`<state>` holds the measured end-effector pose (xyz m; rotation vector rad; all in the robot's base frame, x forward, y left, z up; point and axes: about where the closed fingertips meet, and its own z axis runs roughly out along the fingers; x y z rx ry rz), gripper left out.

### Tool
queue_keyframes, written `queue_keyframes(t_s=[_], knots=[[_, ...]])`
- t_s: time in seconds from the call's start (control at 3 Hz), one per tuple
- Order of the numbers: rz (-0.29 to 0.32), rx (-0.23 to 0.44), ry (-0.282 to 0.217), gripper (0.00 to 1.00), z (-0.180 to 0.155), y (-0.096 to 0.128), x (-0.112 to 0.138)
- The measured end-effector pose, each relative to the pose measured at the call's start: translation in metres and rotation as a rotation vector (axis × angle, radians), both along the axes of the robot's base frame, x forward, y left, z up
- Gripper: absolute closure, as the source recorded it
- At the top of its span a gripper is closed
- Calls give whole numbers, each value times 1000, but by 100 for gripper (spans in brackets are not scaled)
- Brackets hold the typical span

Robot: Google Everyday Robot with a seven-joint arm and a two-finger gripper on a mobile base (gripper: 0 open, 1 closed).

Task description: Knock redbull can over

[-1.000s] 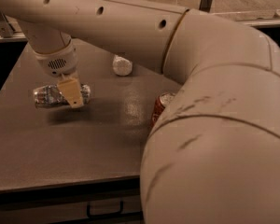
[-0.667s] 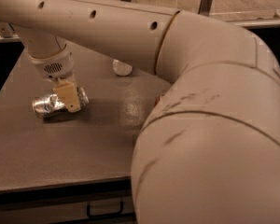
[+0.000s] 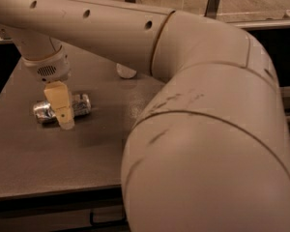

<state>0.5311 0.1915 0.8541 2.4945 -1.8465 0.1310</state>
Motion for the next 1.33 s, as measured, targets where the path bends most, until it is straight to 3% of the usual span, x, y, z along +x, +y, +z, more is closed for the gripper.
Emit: queue_keyframes(t_s=[0.33,0.67,1.0,1.33], knots=[[-116,133,-28,0,32,-6,2],[-289,338,-122,0,82,-33,4],[-429,508,-242,0,125,-79,-6],[-465,557,-300,0,128,-97,0]])
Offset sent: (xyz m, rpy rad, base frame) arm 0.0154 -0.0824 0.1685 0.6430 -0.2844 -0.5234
